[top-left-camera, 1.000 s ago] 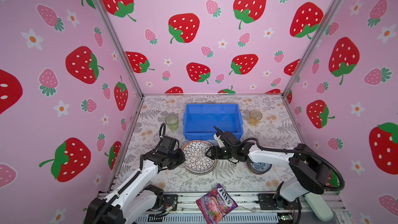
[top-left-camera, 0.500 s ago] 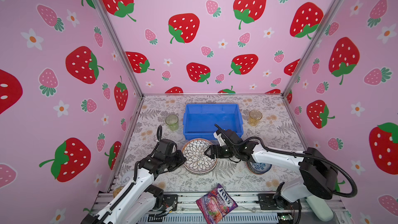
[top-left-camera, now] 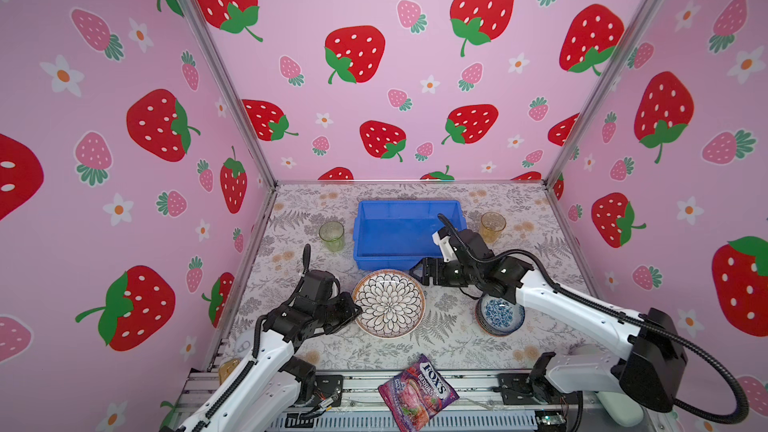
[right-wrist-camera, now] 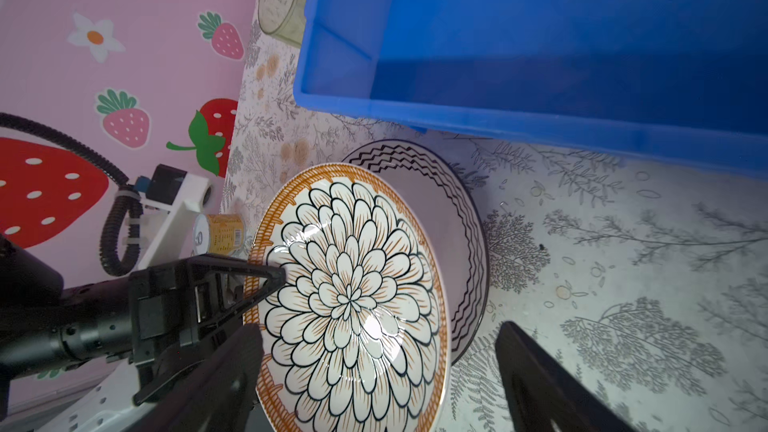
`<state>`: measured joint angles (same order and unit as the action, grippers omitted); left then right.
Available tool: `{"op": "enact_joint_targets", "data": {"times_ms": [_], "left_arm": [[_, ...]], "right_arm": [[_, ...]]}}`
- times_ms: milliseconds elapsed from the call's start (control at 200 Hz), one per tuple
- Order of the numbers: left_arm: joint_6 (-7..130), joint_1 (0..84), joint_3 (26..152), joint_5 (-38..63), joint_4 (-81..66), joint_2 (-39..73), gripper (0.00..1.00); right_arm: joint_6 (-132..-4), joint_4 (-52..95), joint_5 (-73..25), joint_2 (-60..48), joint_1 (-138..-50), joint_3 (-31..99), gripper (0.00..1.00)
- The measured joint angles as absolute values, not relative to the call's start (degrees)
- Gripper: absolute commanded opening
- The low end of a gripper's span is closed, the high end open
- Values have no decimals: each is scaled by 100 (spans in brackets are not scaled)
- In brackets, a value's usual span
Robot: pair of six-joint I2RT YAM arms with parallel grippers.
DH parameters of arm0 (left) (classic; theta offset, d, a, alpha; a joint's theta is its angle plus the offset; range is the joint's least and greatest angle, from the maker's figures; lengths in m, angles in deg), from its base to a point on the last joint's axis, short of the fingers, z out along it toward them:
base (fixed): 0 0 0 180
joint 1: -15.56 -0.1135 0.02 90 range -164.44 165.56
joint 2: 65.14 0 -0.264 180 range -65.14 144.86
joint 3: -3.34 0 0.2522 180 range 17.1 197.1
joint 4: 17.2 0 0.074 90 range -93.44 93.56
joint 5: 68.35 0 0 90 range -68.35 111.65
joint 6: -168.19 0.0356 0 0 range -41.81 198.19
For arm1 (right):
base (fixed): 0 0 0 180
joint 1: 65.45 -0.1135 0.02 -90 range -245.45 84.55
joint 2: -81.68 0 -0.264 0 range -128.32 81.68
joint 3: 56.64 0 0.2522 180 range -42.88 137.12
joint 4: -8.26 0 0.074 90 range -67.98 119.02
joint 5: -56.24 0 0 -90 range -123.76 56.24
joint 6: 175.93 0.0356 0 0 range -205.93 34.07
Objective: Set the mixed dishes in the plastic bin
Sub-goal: 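Lift the flower plate off the white plate with both grippers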
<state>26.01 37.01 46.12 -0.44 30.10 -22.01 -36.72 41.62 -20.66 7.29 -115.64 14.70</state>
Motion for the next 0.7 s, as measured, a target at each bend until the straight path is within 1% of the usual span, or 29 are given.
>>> {"op": "enact_joint_targets", "data": {"times_ms": [260,505,700], "left_arm": [[2675,3708,5339,-402,2942,-1962,0],[2883,3719,5853,-603,2695,-1567,0],[3145,3821,6262,-525,2704,-1029,0]], "right_arm": [[-4131,5241,-1806,823,-10990,2117,87],[-4509,5731,-1264,847,-10727,2237,74],[-4680,5816,-1062,747,-10729,2414,68]]}}
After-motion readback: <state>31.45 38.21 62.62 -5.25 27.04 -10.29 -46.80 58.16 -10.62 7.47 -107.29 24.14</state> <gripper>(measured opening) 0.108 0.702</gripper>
